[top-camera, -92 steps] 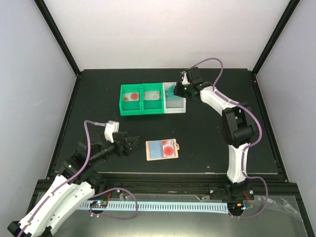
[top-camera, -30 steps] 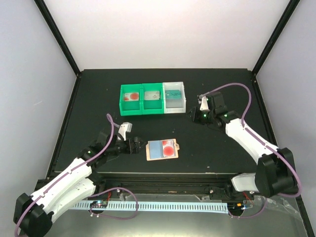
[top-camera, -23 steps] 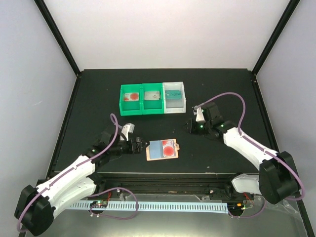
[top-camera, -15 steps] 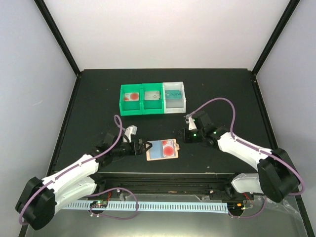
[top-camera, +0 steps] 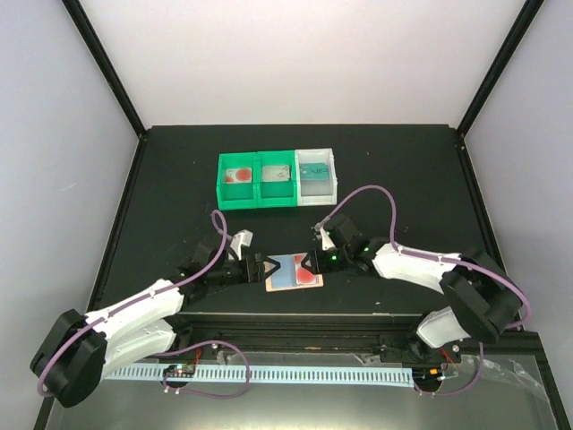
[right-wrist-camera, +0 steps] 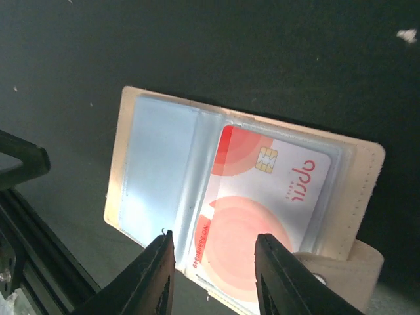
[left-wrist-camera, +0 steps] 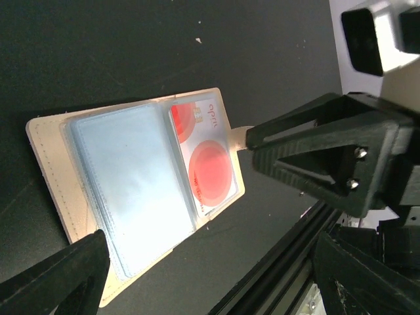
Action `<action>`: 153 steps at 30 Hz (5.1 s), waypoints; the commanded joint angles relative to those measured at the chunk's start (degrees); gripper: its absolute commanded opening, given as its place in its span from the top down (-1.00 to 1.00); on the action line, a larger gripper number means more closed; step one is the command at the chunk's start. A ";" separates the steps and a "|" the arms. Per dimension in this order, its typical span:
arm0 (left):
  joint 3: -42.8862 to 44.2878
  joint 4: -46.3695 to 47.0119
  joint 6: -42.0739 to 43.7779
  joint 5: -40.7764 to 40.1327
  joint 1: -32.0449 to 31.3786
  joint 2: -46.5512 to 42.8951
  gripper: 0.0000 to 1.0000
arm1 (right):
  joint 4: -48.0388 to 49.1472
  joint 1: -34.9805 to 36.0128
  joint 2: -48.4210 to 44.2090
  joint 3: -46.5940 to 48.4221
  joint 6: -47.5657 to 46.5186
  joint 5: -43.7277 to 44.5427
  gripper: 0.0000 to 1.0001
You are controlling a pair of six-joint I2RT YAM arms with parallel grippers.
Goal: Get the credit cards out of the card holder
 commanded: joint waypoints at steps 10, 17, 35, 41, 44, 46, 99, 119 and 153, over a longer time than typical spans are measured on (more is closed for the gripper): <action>-2.14 6.46 -3.36 0.75 -1.10 1.70 -0.64 | -1.35 1.54 4.21 0.68 -0.57 9.03 0.30; -0.41 9.82 -4.10 1.30 -3.20 7.39 -0.38 | 2.88 1.92 6.73 -1.33 0.48 5.93 0.51; -0.18 22.65 -8.84 1.26 -4.81 20.90 0.23 | 7.11 4.43 7.45 -4.04 3.04 4.37 0.76; 0.41 25.46 -10.02 0.94 -5.47 24.22 0.24 | 8.06 4.73 7.48 -5.14 3.89 4.55 0.76; 0.76 27.86 -10.00 1.21 -5.96 26.94 0.22 | 8.01 4.83 7.44 -5.17 3.87 4.68 0.77; 1.03 28.36 -10.00 0.61 -6.33 28.51 0.21 | 7.99 4.84 7.34 -5.08 3.85 4.79 0.78; -2.73 32.18 -15.23 -0.33 -8.86 28.02 0.97 | 12.38 4.87 4.67 -10.96 6.63 8.10 0.84; -4.26 16.65 -12.55 -8.00 -8.06 14.49 0.97 | 11.49 4.88 4.78 -9.48 6.44 7.30 0.81; -8.17 15.18 -13.80 -6.86 -8.06 -22.66 0.97 | 36.09 4.88 -12.30 -12.97 22.00 -15.85 0.14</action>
